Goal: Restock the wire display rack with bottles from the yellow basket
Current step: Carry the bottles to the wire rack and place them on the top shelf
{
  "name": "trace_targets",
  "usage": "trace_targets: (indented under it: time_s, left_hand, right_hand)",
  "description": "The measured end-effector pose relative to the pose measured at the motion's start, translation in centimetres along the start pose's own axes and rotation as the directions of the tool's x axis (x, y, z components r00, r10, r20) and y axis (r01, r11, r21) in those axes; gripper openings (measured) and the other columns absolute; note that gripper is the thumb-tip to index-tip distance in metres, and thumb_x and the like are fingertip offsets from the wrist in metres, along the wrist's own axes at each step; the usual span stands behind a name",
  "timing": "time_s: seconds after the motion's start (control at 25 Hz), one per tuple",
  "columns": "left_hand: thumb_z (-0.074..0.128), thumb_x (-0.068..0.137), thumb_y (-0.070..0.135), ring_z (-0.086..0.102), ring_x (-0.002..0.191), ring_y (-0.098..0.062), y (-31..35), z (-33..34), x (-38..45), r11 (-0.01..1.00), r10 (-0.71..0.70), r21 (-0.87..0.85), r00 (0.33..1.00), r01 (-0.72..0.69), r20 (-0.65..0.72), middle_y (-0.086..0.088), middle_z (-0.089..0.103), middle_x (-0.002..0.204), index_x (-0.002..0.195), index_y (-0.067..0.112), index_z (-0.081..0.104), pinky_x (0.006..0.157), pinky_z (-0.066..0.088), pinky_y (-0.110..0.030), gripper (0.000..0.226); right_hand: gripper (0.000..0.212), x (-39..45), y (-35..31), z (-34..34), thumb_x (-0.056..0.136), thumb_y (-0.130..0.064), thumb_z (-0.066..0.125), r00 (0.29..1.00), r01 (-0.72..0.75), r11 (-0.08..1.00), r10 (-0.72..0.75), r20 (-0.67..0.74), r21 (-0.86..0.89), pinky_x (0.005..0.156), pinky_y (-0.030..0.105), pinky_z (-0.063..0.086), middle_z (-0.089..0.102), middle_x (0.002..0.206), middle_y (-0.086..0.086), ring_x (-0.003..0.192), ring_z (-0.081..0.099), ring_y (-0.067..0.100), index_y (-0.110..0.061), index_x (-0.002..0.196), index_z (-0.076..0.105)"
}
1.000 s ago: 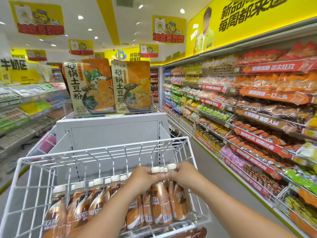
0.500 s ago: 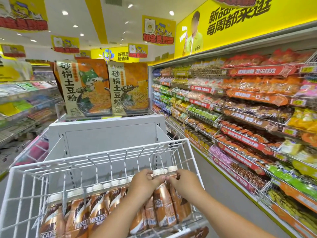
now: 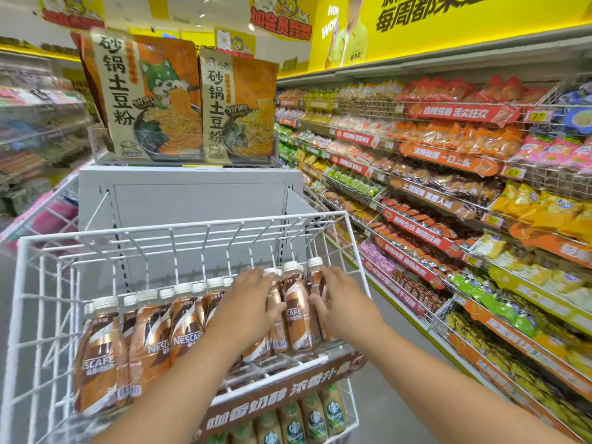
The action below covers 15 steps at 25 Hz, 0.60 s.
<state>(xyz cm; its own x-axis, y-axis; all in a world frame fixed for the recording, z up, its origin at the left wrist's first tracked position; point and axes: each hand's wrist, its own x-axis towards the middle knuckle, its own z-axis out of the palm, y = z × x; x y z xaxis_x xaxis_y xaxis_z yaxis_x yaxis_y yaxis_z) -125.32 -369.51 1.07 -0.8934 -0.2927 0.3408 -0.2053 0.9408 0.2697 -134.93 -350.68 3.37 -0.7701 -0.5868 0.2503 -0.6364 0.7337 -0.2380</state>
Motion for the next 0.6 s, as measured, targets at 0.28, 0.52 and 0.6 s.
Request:
trace_targets:
  time_s: [0.28, 0.52, 0.6]
  left_hand:
    - [0.047, 0.094, 0.064, 0.025, 0.149, -0.025, 3.4, -2.0, -4.1, 0.988, -0.056, 0.141, 0.998, 0.055, 0.008, -0.003, 0.037, 0.158, 0.154, 0.027, 0.036, 0.120, 0.027, -0.042, 0.072]
    - [0.039, 0.094, 0.071, 0.000, 0.157, -0.025, 10.6, -2.3, -10.1, 0.970, -0.130, 0.213, 0.990, 0.117, 0.048, -0.001, 0.001, 0.171, 0.160, 0.034, 0.017, 0.124, 0.007, -0.046, 0.079]
    - [0.039, 0.095, 0.070, -0.001, 0.157, -0.025, 13.9, -2.0, -12.6, 0.961, -0.151, 0.240, 0.987, 0.136, 0.045, -0.001, -0.001, 0.170, 0.161, 0.035, 0.012, 0.123, 0.001, -0.044, 0.079]
  right_hand:
    - [0.074, -4.1, 1.4, -1.2, 0.099, -0.061, 0.042, 0.990, 0.143, 0.985, -0.143, 0.008, -0.101, 0.124, 0.042, 0.028, 0.018, 0.171, 0.000, 0.156, 0.018, 0.023, -0.023, 0.161, 0.027]
    - [0.077, -10.5, 5.9, -2.9, 0.100, -0.067, 0.030, 0.981, 0.186, 0.970, -0.175, 0.078, -0.155, 0.129, 0.047, 0.010, 0.008, 0.173, 0.002, 0.159, 0.003, 0.024, -0.024, 0.163, 0.020]
    - [0.077, -13.7, 8.3, -3.7, 0.100, -0.068, 0.027, 0.979, 0.191, 0.972, -0.179, 0.094, -0.139, 0.129, 0.046, 0.010, 0.008, 0.173, 0.002, 0.159, 0.002, 0.024, -0.024, 0.163, 0.020]
